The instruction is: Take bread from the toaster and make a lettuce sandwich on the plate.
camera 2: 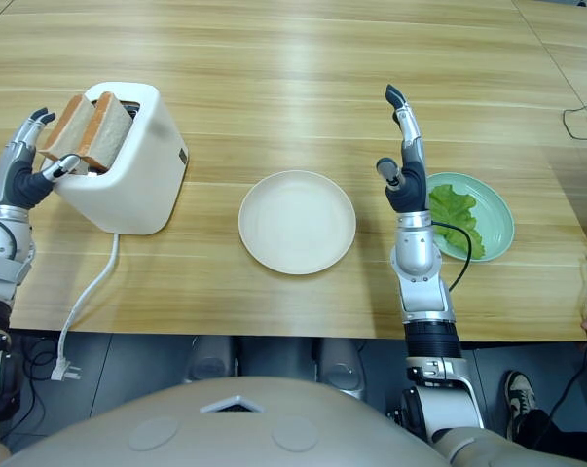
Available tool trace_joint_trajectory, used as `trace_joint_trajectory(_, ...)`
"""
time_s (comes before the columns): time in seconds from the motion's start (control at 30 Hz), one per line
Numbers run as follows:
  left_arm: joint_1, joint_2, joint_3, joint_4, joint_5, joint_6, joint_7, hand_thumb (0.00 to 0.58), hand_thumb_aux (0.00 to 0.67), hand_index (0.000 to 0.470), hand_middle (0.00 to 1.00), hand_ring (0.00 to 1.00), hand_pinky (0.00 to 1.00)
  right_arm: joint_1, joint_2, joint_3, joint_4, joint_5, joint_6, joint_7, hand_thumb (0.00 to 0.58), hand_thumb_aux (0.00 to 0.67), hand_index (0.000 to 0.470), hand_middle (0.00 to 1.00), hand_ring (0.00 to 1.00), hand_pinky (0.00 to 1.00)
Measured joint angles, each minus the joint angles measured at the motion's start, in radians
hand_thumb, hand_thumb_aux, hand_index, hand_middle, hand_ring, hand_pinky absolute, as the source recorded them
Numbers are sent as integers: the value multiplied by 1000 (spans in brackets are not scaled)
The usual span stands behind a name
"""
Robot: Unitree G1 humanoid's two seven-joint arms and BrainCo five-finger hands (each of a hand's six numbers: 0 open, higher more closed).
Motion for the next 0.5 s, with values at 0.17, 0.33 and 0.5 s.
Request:
trace_joint_trajectory(0.17,0,-6,0,4,-44,-28,-29,491,407,280,0,0,0,0,0,0,5,0,-1,0,0,0,0,0,0,0)
trace_joint_trajectory(0.33,0,-12,0,-6,-84,-33,-57,580,657,451,0,0,0,0,-1,0,7,0,-3,0,0,0,0,0,0,0)
trace_joint_trajectory(0.5,5,-31,4,-8,-155,-31,-118,580,670,460,0,0,0,0,-4,0,8,0,-4,-1,0,0,0,0,0,0)
